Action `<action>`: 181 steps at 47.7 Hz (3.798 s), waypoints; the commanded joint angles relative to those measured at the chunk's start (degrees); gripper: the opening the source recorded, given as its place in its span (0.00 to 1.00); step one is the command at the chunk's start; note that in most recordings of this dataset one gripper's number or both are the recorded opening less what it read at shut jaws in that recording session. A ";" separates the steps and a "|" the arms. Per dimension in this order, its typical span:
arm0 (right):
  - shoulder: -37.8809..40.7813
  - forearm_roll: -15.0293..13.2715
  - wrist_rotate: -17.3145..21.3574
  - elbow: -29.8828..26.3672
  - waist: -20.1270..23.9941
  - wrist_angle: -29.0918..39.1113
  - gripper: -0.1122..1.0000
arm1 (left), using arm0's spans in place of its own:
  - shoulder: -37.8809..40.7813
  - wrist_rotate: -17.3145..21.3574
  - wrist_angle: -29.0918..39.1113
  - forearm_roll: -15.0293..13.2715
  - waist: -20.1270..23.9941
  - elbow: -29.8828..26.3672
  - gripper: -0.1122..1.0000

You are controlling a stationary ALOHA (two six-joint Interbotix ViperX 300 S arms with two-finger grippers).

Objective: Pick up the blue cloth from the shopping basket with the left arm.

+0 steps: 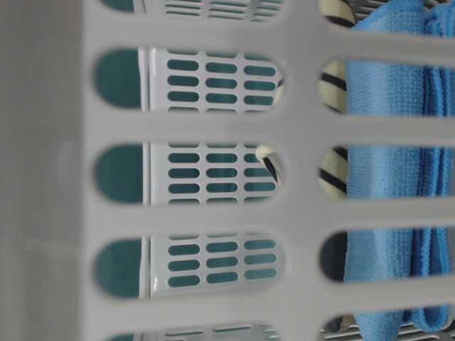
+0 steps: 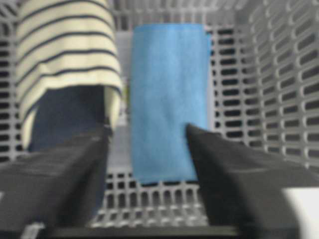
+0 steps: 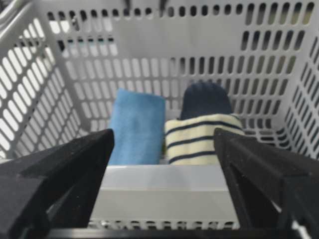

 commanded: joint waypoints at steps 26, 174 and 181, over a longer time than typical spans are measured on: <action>-3.34 -0.09 -0.09 0.26 0.18 -3.16 0.80 | 21.36 -3.60 2.72 0.18 -2.55 -10.37 0.90; -6.59 -0.09 0.18 3.52 -0.97 -8.88 0.80 | 8.53 -1.85 19.51 0.35 -4.48 -21.88 0.19; -6.59 0.00 0.26 3.60 -0.97 -8.88 0.80 | 8.26 -1.76 17.05 0.35 -4.39 -21.18 0.19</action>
